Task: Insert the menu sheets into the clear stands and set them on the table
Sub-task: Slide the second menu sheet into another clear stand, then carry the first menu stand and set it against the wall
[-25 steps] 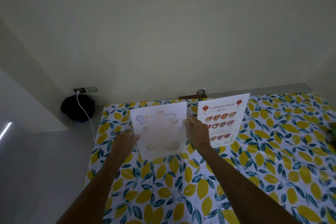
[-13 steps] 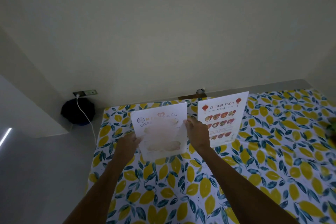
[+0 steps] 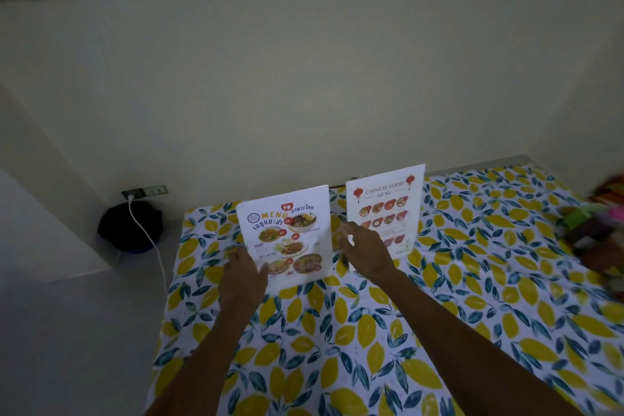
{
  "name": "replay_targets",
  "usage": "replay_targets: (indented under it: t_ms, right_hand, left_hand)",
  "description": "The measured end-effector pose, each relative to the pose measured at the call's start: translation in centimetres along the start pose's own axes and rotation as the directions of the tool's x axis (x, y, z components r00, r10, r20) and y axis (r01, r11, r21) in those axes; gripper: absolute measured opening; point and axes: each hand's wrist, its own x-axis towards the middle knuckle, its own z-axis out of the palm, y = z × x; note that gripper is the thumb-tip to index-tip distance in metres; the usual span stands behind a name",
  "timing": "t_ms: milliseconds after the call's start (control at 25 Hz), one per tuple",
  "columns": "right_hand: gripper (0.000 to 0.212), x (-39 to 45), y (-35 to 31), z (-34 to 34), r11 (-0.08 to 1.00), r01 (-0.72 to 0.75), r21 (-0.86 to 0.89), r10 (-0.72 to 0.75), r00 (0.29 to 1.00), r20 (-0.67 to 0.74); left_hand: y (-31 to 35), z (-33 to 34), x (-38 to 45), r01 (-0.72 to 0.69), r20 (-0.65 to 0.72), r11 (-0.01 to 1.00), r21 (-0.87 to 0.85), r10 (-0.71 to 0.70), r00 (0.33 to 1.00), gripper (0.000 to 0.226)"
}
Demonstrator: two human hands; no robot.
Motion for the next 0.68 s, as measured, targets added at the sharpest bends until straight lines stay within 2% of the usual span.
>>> replay_targets:
  t_ms: [120, 240, 440, 600, 680]
  right_hand:
    - [0.044, -1.8, 1.5, -1.7, 0.984, -0.009, -0.179, 0.026, 0.996, 0.090]
    - [0.045, -2.9, 3.5, -3.6, 0.951, -0.012, -0.310, 0.055, 0.990, 0.129]
    - [0.046, -3.6, 8.9, -6.8, 0.918, -0.048, -0.393, 0.112, 0.984, 0.141]
    - [0.043, -2.4, 13.7, -8.1, 0.923, -0.066, -0.379, 0.139, 0.976, 0.168]
    - [0.047, -1.0, 16.4, -8.2, 0.934, -0.078, -0.348, 0.154, 0.968, 0.197]
  left_hand:
    - [3.6, 0.7, -2.6, -0.217, -0.006, 0.933, 0.287, 0.229, 0.974, 0.063]
    - [7.4, 2.7, -4.0, -0.344, 0.059, 0.875, 0.341, 0.345, 0.937, 0.055]
    - [12.7, 6.0, -4.8, -0.404, 0.124, 0.860, 0.312, 0.385, 0.915, 0.053]
    - [15.9, 8.9, -3.6, -0.392, 0.102, 0.876, 0.280, 0.379, 0.920, 0.054]
    - [17.4, 10.8, -2.7, -0.340, 0.085, 0.905, 0.256, 0.329, 0.940, 0.054]
